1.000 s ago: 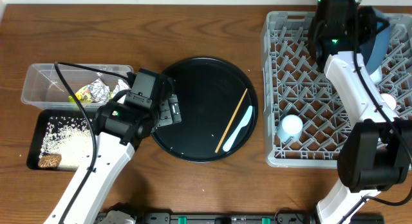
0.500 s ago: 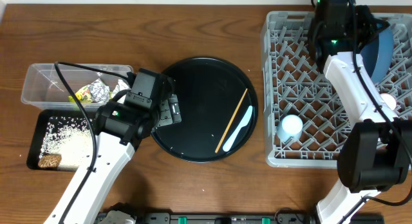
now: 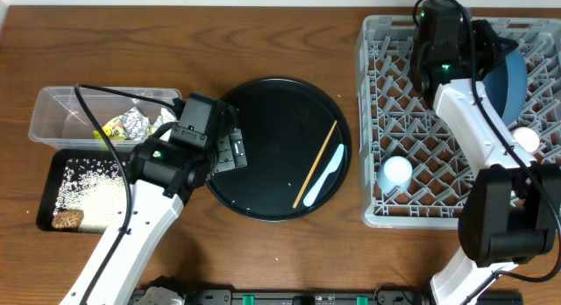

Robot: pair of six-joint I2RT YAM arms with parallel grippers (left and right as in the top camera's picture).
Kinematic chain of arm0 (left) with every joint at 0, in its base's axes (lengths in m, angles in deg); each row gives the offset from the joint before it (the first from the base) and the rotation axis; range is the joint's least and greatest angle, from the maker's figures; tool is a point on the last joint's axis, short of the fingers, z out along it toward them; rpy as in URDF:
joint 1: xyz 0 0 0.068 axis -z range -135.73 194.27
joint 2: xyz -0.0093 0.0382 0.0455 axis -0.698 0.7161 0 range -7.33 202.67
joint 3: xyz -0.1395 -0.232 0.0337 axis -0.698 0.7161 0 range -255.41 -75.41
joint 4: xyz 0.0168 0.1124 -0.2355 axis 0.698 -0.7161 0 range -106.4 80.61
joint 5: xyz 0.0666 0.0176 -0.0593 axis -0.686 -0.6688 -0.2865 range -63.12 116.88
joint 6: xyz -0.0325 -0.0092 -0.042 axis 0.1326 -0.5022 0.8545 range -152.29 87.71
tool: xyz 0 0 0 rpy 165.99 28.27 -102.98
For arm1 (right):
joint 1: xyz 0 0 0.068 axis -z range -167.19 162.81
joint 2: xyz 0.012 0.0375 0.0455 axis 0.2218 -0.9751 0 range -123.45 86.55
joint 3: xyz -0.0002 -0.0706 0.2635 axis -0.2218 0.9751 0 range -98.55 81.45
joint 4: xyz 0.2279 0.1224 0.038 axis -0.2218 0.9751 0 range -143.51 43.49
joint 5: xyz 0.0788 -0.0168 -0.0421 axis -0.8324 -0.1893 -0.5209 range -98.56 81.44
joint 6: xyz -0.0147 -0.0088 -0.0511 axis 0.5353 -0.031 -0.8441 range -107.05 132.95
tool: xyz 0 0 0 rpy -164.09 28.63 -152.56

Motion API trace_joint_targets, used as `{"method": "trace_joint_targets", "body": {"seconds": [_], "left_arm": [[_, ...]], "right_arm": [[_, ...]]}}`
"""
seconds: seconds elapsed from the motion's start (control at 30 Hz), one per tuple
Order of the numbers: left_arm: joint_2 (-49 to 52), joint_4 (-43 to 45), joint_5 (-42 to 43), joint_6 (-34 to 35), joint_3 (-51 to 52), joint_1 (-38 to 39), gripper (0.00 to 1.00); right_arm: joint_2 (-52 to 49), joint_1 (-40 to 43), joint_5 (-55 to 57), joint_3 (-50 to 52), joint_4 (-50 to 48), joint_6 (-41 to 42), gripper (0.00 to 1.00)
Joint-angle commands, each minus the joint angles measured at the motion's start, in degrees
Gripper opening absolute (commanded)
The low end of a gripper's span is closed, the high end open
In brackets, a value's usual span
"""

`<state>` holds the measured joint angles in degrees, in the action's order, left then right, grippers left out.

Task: Sort waste into correct bins and load items into the dishwasher rack

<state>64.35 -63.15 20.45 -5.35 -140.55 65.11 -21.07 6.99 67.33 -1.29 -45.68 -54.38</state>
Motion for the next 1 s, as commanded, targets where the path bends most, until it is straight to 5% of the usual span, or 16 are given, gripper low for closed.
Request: {"method": "trace_joint_targets", "body": {"seconds": [0.0, 0.33, 0.97], "left_arm": [[0.2, -0.17, -1.11, -0.35, 0.52, 0.09, 0.98], [0.2, -0.17, -1.11, -0.35, 0.52, 0.09, 0.98], [0.2, -0.17, -1.09, -0.35, 0.52, 0.09, 0.98]], "right_arm": [[-1.05, -0.02, -3.23, 2.27, -1.64, -0.7, 0.01], [-1.05, -5.44, -2.01, 2.27, -22.99, -10.12, 0.05], [-1.05, -8.55, 0.22, 2.29, -18.91, -6.84, 0.01]]}}
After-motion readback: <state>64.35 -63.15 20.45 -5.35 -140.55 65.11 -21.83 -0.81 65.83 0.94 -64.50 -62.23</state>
